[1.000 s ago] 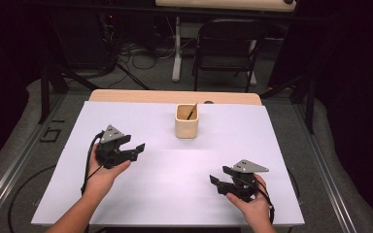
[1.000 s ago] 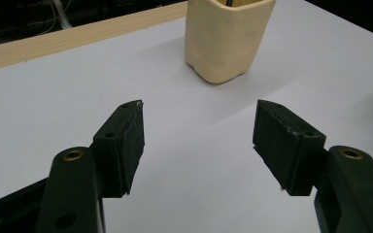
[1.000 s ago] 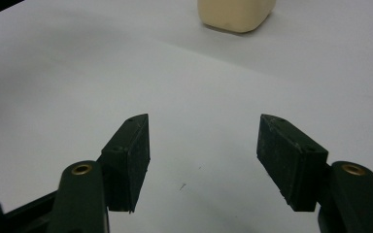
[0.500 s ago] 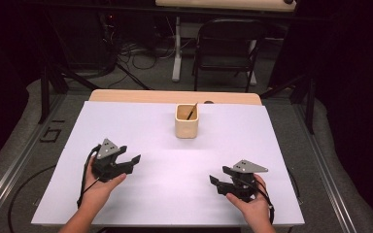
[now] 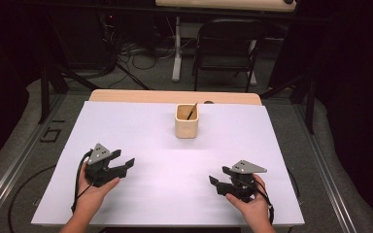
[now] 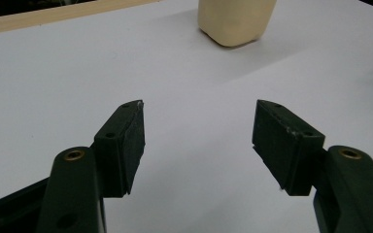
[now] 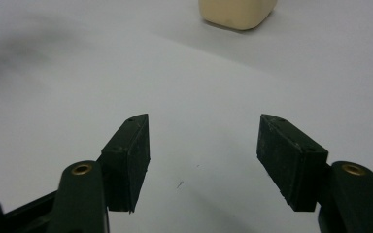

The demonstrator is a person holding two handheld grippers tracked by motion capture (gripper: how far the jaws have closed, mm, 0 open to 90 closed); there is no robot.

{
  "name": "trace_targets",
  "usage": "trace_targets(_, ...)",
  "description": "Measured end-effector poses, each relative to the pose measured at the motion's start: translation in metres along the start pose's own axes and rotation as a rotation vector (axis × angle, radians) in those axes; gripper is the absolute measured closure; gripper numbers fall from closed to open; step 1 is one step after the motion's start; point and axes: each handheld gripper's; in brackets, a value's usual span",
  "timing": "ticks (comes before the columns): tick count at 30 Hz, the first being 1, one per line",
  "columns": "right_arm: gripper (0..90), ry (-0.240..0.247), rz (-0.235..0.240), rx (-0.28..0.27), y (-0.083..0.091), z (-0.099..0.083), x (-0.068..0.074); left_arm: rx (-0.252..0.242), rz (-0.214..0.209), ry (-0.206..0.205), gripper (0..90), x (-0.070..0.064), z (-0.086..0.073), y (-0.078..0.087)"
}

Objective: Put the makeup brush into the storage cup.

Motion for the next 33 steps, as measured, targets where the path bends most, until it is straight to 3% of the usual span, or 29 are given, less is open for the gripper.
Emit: trace_targets(33,36.7,0.005,-0.030,0.008,-0.003,-0.003,-0.008,-0.011,0.035,0.081,36.5,0.018,-0.021,0.009)
Point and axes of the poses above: each handheld gripper's, and its own axes: y roughly backward along the jaws, z roughly out of its top, x roughly to its left, and after that the axes turned 15 degrees about -z, right-handed
